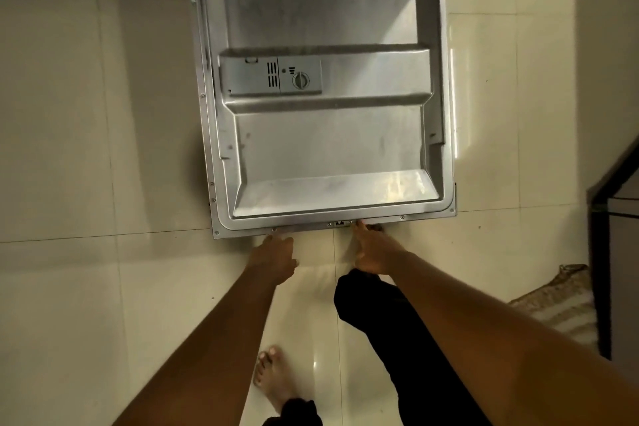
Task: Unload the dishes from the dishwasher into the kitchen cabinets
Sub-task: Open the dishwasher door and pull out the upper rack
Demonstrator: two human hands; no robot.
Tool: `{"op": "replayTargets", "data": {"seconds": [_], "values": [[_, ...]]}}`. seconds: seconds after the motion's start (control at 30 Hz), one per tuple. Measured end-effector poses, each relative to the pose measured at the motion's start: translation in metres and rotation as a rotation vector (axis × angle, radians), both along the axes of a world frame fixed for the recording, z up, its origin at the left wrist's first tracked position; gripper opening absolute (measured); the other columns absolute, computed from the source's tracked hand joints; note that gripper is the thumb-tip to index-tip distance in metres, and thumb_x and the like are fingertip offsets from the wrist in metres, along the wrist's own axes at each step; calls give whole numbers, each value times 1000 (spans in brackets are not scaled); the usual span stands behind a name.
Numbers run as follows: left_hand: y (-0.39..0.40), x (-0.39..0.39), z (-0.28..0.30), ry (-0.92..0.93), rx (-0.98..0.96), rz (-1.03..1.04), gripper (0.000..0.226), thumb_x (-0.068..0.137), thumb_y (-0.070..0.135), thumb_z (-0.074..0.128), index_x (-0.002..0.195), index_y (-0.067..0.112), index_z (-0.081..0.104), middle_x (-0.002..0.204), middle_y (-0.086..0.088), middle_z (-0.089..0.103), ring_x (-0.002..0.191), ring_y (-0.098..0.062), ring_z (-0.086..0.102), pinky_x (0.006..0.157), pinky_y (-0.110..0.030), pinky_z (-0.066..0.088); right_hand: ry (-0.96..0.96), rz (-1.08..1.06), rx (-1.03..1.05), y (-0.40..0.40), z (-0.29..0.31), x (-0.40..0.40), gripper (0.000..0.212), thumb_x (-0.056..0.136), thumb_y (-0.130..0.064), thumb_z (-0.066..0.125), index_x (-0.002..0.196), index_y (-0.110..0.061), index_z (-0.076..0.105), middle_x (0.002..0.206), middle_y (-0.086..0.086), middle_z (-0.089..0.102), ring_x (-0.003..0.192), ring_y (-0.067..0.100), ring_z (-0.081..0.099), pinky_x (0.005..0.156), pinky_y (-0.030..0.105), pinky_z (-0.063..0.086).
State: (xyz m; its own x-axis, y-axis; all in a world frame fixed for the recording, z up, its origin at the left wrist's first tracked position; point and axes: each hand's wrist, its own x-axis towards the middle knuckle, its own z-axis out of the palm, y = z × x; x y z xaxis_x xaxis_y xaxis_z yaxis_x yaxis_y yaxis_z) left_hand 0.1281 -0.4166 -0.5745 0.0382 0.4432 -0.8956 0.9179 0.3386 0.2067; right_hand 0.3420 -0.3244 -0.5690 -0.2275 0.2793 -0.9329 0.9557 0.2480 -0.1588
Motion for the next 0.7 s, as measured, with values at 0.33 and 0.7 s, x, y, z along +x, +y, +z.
{"op": "replayTargets", "data": {"seconds": [0.33,0.7], "values": [[69,-7,172,29,311,48,45,98,37,47,141,22,43,141,-1,45,127,-23,46,101,-40,43,171,-258,361,50,151,-26,41,95,-26,53,136,-24,51,130,3,61,123,20,52,100,35,47],[214,-66,307,164,630,141,52,98,41,46,147,25,36,146,0,42,135,-20,40,109,-40,35,435,-403,599,180,288,-85,36,94,-29,61,129,-23,59,113,-5,67,108,11,60,94,25,49]]}}
